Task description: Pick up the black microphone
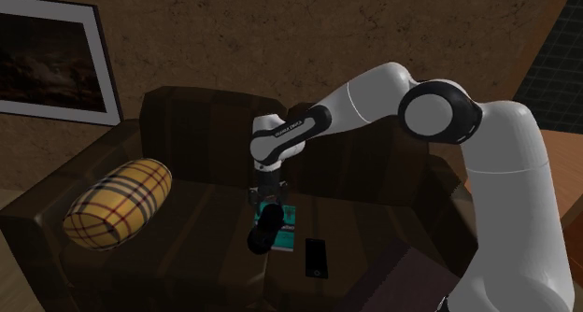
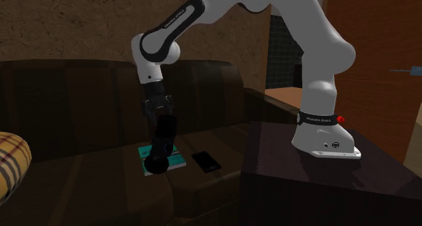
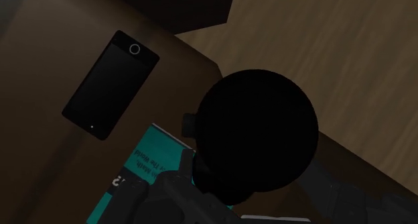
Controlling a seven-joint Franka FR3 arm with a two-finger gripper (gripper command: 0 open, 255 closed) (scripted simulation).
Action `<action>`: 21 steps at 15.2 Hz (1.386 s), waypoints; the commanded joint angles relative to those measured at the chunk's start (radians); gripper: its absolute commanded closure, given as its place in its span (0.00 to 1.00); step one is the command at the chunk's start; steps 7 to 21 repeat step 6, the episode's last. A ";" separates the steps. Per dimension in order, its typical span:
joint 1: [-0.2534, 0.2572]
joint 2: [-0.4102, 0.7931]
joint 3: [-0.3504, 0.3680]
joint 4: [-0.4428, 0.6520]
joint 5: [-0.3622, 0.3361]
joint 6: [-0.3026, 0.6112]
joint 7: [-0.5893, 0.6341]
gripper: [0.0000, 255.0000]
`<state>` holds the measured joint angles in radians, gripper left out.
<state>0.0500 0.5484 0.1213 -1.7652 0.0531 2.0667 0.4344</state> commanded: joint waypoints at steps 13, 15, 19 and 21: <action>-0.004 -0.043 0.002 0.011 0.003 -0.054 0.001 1.00; -0.004 -0.043 0.002 0.011 0.003 -0.054 0.001 1.00; -0.004 -0.043 0.002 0.011 0.003 -0.054 0.001 1.00; -0.004 -0.043 0.002 0.011 0.003 -0.054 0.001 1.00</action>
